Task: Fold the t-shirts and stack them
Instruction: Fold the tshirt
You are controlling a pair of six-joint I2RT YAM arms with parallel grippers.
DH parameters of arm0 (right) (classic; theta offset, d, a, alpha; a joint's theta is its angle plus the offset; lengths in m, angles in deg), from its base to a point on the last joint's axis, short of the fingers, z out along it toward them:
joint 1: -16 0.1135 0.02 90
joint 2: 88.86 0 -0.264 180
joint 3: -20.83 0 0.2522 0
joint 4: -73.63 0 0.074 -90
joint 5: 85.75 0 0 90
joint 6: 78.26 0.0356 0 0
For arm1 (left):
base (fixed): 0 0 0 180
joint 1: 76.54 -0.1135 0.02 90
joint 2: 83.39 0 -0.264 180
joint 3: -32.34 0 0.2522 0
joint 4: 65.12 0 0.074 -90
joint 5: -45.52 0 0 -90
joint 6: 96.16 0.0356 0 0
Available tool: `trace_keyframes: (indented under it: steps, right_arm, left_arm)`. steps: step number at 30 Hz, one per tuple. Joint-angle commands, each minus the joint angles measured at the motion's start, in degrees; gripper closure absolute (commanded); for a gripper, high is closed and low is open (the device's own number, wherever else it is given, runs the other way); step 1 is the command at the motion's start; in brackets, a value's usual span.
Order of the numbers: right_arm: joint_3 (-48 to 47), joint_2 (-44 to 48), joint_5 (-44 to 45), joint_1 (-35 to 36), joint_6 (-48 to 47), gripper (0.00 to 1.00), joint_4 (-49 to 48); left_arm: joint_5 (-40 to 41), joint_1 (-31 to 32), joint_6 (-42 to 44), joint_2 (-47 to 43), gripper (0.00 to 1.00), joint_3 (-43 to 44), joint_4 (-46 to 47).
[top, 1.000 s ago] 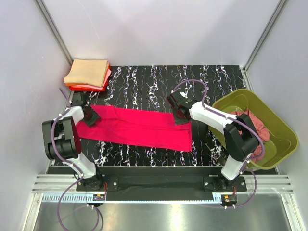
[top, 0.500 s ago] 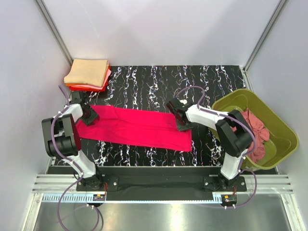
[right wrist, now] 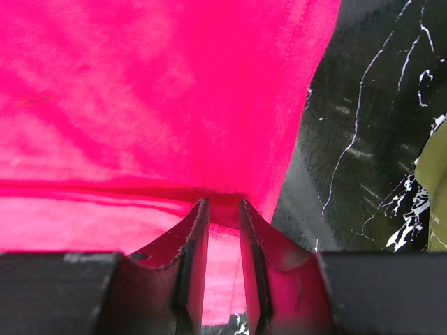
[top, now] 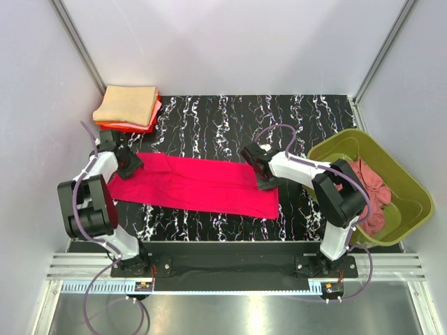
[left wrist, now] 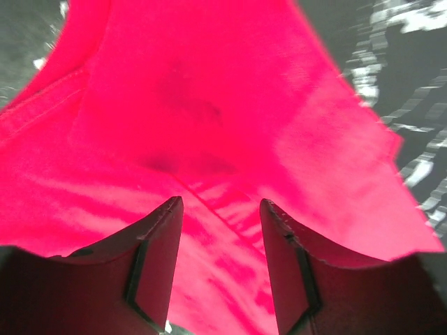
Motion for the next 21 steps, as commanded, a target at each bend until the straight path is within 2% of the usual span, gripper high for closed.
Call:
trace_keyframes:
  steps: [1, 4, 12, 18, 21]
  right_arm:
    - [-2.45, 4.07, -3.91, 0.23, -3.35, 0.69, 0.56]
    - [-3.25, 3.20, -6.47, 0.23, -5.98, 0.67, 0.47]
    - [-5.71, 1.61, -13.67, 0.23, -15.30, 0.65, 0.38]
    - [-7.12, -0.93, -19.90, 0.15, -21.27, 0.63, 0.03]
    - [-6.15, -0.76, -19.23, 0.23, -23.13, 0.63, -0.76]
  left_arm:
    - [0.32, -0.04, 0.51, -6.09, 0.45, 2.01, 0.33]
    - [1.64, -0.74, 0.77, -7.06, 0.43, 1.65, 0.25]
    - [-2.83, -2.94, 0.51, -2.50, 0.42, 1.21, 3.76]
    - [-3.28, -2.94, -0.81, 1.02, 0.43, 1.47, 5.34]
    - [-4.50, -2.94, -1.16, 2.43, 0.45, 1.65, 6.57]
